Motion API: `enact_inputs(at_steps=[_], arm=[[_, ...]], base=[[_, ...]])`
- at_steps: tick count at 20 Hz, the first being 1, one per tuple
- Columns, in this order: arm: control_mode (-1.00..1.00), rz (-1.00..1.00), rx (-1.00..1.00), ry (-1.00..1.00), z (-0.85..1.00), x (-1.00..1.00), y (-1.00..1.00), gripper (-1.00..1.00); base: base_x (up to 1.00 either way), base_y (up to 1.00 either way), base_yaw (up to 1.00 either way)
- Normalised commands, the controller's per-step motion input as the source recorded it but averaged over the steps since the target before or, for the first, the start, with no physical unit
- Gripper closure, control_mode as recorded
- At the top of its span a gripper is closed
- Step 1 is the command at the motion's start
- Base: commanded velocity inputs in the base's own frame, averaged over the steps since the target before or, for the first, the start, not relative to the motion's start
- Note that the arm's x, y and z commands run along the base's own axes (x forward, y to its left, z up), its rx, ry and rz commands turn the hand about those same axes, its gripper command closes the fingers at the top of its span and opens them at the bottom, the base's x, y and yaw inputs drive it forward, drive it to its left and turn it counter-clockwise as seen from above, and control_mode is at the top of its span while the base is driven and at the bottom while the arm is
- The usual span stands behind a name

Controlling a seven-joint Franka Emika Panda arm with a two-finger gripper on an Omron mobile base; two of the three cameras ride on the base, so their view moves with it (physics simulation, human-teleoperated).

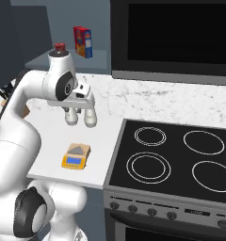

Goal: Pick the yogurt and place it on the digital scale for weighing, and close the cabinet.

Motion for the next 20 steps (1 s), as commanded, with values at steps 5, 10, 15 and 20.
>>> enact_inputs(at_steps=[5,10,15,20], arm=[[-1.00,0.00,0.00,-0.05,0.00,-0.46,0.00,-1.00],[-1.00,0.01,0.00,-0.21,0.08,-0.63,0.03,-1.00],[-1.00,0.08,0.04,-0.37,0.33,-0.79,0.09,-1.00],[-1.00,0.08,0.07,-0.21,0.77,-0.39,0.01,-1.00]], base=[[0.00,0.00,0.00],[0.00,0.00,0.00],[0.00,0.00,0.00],[0.00,0.00,0.00]])
